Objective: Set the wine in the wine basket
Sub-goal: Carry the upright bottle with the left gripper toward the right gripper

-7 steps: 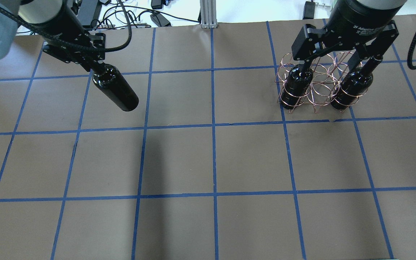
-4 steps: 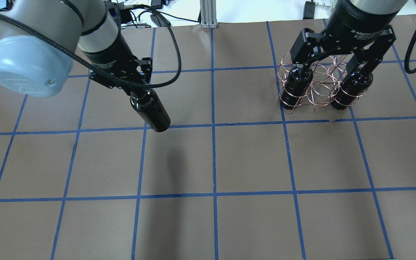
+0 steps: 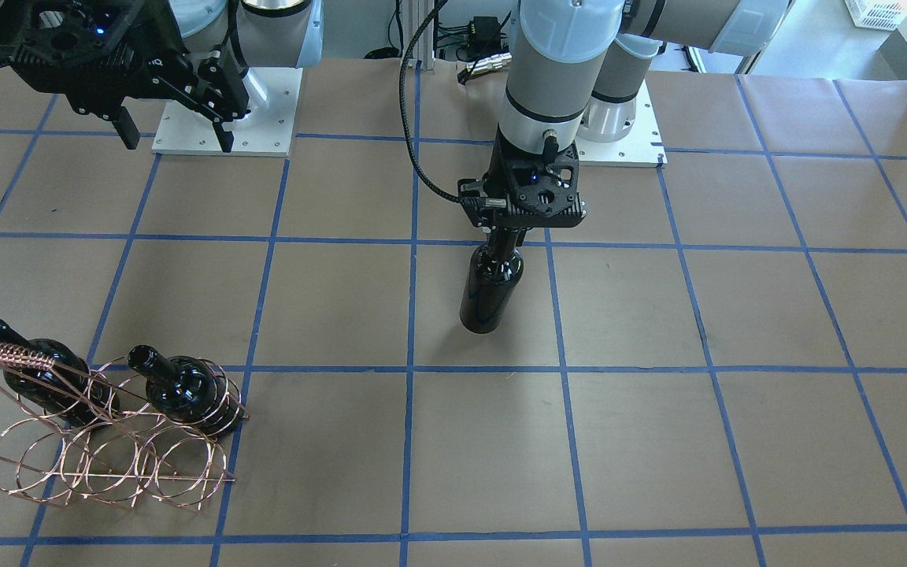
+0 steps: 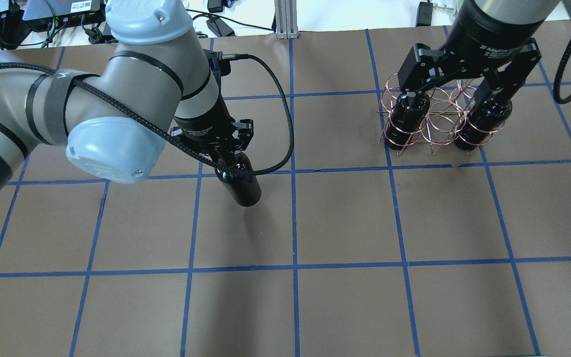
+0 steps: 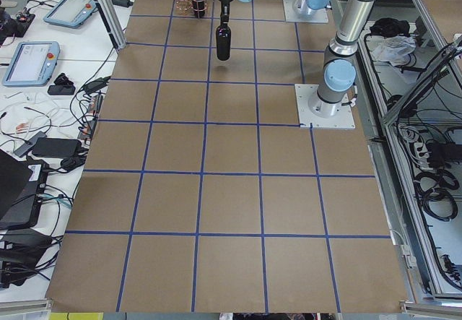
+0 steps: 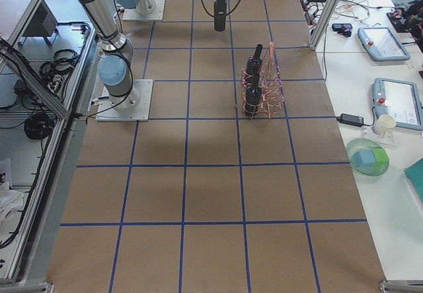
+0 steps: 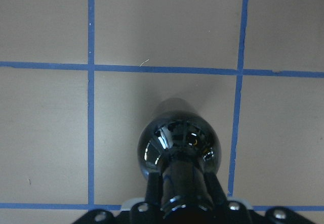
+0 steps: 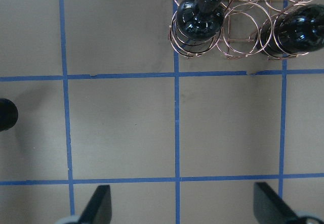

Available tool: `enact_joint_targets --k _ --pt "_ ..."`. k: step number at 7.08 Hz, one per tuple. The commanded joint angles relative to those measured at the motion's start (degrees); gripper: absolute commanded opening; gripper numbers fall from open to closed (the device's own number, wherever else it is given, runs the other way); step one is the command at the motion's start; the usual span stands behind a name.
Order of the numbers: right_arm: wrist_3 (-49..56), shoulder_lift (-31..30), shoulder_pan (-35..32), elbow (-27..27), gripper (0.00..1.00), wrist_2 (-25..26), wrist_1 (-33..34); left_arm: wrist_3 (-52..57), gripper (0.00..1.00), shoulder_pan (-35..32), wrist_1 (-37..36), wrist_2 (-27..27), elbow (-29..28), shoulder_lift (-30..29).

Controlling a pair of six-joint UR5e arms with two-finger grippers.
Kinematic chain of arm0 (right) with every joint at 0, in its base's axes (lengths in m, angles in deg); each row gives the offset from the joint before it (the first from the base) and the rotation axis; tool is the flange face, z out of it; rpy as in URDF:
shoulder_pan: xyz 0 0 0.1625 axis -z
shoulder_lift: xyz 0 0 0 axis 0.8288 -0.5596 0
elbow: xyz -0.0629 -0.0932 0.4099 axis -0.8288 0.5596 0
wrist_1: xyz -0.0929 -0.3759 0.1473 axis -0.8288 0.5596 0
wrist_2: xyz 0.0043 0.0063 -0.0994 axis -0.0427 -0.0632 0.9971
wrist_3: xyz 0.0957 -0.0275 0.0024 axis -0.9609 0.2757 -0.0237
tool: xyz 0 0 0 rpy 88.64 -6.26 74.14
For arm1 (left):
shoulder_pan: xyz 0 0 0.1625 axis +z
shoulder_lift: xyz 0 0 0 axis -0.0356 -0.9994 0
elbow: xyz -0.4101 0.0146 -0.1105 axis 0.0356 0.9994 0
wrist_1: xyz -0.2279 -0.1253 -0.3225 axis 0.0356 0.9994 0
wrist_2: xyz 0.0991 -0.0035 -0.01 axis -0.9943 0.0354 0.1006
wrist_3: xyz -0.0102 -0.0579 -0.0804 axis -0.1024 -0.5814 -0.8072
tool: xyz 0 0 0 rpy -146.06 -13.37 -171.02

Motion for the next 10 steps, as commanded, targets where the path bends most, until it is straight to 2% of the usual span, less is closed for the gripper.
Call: enact_joint_targets --k 1,9,10 --pt "2.1 0.1 0.0 -0.1 1.0 0.0 0.6 0.4 0.0 -0.1 -0.5 -2.6 1.7 -0.5" --pt "1.9 0.2 0.0 -0.1 1.0 -0.1 0.7 0.4 0.0 -0.1 0.0 -1.7 2.8 -0.9" --pt "1.9 0.2 0.0 -0.1 1.0 -0.1 0.7 0.5 0.36 -0.1 0.2 -1.9 2.8 -1.0"
